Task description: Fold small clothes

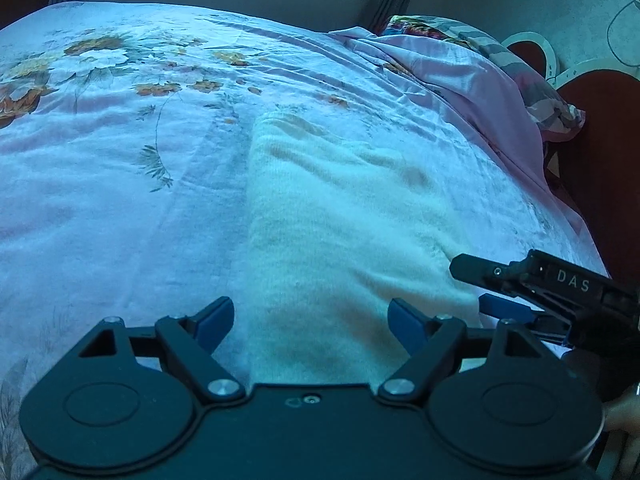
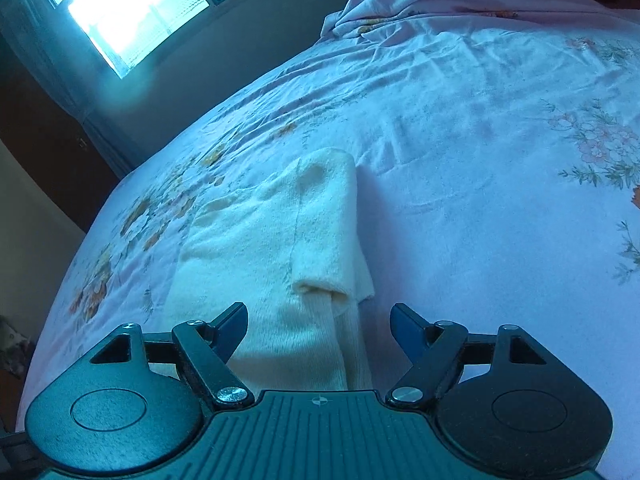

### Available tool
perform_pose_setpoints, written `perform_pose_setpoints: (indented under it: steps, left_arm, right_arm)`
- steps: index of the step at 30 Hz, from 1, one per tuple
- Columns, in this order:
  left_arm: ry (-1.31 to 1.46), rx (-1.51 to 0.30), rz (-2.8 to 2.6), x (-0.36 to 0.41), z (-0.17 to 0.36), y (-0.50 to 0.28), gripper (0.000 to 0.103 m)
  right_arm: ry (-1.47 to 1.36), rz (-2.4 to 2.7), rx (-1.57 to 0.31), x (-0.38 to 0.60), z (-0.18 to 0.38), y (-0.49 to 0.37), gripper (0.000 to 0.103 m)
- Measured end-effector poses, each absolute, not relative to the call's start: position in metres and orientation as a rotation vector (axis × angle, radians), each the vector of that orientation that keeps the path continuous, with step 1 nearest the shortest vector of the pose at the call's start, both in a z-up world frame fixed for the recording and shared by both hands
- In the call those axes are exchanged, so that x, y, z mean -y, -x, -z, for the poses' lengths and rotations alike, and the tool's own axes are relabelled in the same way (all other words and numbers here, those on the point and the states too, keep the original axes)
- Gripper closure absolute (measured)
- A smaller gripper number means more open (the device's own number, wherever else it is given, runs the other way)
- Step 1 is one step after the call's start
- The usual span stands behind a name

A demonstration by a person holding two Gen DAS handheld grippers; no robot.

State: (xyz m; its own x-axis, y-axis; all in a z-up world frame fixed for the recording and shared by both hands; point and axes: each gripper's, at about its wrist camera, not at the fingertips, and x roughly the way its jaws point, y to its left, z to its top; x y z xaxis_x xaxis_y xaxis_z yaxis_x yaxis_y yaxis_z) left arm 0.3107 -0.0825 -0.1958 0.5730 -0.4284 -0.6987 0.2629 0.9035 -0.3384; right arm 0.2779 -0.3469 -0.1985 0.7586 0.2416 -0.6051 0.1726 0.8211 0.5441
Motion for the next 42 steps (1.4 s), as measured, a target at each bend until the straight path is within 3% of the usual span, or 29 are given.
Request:
perform_pose_setpoints:
  steps: [10,11,13,17,19,24,36,42]
  left_arm:
    - [0.311,-0.943,0.472,0.078,0.221,-0.368,0.022]
    - [0.319,-0.947,0.482,0.079,0.223,-0.371,0.024]
    - [0.344,-0.961,0.518,0.082,0.226,-0.375,0.035]
    - [0.42,-0.992,0.526,0.08,0.231,-0.38,0.047]
    - [0.49,-1.006,0.523,0.072,0.232,-0.383,0.061]
    - [0.43,-0.943,0.52,0.072,0.215,-0.371,0.072]
    - [0.419,-0.81,0.509,0.013,0.146,-0.309,0.073]
    - [0.373,-0.777,0.454,-0.03,0.128,-0.263,0.073]
  right_arm:
    - [-0.599,-0.062,-0.739,0.352,0.223,-0.336,0.028]
    - [-0.606,-0.066,-0.737,0.353,0.225,-0.34,0.034]
    - [-0.623,-0.092,-0.751,0.354,0.227,-0.349,0.059]
    - [-0.637,-0.131,-0.767,0.353,0.228,-0.354,0.072]
    - [-0.637,-0.138,-0.756,0.353,0.227,-0.352,0.076]
    - [-0.554,-0.139,-0.666,0.332,0.203,-0.336,0.078]
    - [-0.553,-0.31,-0.547,0.274,0.124,-0.286,0.078]
    - [-0.571,-0.389,-0.556,0.229,0.117,-0.257,0.078]
